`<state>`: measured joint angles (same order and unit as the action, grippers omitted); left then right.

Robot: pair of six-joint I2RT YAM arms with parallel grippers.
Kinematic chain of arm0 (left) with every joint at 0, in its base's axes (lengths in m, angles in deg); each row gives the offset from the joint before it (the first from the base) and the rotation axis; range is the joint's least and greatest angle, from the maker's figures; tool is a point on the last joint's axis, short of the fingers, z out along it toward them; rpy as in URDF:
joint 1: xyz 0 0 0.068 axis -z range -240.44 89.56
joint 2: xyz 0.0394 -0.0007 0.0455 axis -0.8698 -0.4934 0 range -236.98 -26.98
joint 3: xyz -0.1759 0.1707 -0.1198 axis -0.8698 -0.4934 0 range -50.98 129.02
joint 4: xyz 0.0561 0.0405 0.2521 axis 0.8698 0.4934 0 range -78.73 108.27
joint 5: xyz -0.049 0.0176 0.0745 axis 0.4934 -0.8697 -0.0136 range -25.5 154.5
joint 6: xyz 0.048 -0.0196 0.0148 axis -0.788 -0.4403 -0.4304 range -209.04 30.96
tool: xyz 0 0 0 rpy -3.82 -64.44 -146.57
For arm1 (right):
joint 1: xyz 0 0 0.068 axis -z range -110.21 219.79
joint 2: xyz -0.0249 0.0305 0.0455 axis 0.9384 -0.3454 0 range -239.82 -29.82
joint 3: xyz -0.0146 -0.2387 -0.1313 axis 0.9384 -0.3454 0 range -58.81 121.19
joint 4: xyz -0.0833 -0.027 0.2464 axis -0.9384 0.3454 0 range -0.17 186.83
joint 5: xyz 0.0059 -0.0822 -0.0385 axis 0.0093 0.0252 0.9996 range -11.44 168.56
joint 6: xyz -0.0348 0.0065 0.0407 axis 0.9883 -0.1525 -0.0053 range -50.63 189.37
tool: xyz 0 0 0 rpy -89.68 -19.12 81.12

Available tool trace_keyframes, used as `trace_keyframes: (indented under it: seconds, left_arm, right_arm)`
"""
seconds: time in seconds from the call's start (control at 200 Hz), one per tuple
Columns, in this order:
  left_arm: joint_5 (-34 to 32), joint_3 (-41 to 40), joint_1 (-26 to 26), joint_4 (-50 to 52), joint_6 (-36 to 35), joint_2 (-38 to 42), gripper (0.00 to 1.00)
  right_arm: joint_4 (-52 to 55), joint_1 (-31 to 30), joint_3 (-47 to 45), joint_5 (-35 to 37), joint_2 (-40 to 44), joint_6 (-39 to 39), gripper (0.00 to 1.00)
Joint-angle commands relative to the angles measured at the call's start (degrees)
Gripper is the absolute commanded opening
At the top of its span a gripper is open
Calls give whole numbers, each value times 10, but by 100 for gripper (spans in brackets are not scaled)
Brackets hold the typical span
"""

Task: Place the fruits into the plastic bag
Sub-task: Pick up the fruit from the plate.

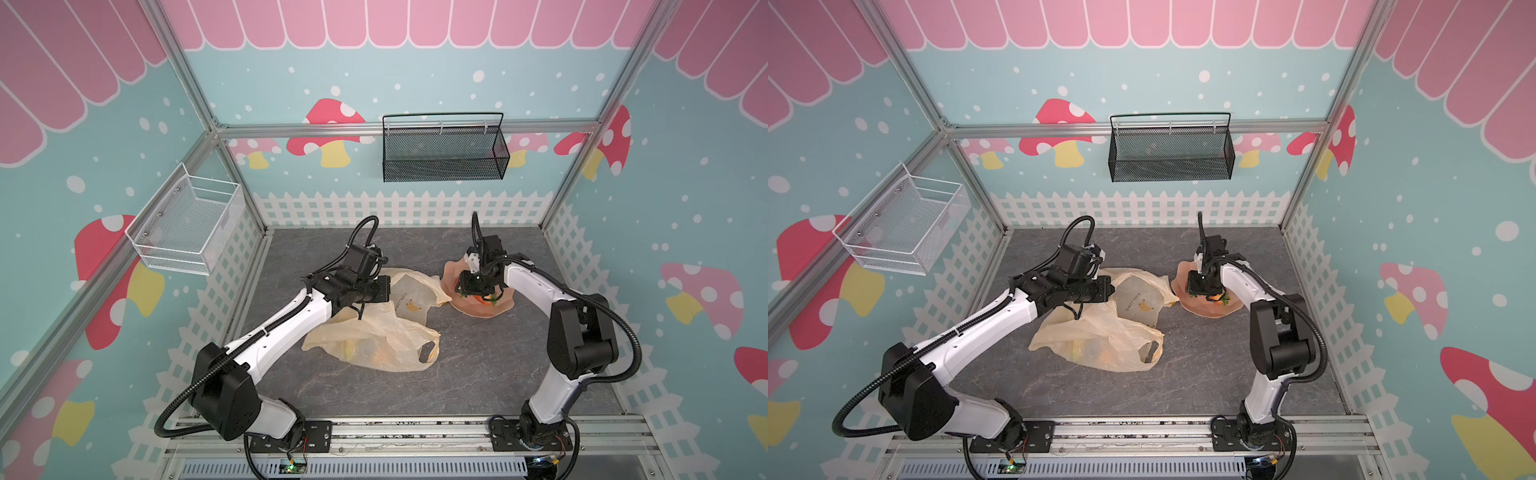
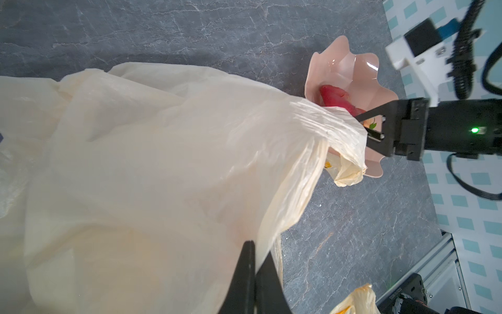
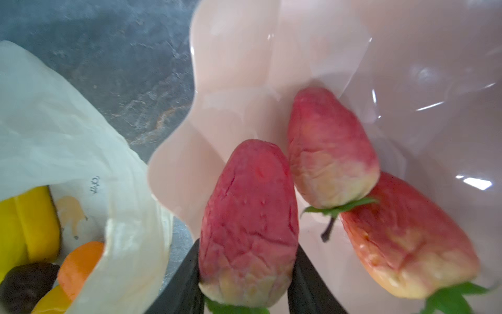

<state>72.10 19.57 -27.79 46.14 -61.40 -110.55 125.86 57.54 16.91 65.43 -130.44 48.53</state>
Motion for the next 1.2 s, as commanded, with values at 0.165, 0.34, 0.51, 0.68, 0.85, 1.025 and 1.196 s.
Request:
trace_keyframes:
  seconds: [0.165,0.34,0.51,0.68,0.85,1.025,1.196]
  left_arm:
    - [8,19,-6,-2,-8,-9,0]
    - [8,18,-6,-2,-10,-7,0]
    - [9,18,-7,-2,-10,-8,0]
    - [9,19,-7,-4,-10,-10,0]
    - [12,21,-7,-6,-9,-13,0]
    - [13,23,-8,-5,-10,-15,0]
    - [14,23,-8,-6,-9,-16,0]
  right_arm:
    - [44,10,41,-11,35,7,41]
    - [49,11,81,-20,59,16,40]
    - [30,11,130,-26,108,31,40]
    - [-25,11,128,-37,179,40,39]
    - [-81,11,85,-17,244,43,40]
    - [-69,11,80,-28,242,46,40]
    - [-77,11,70,-50,249,43,39]
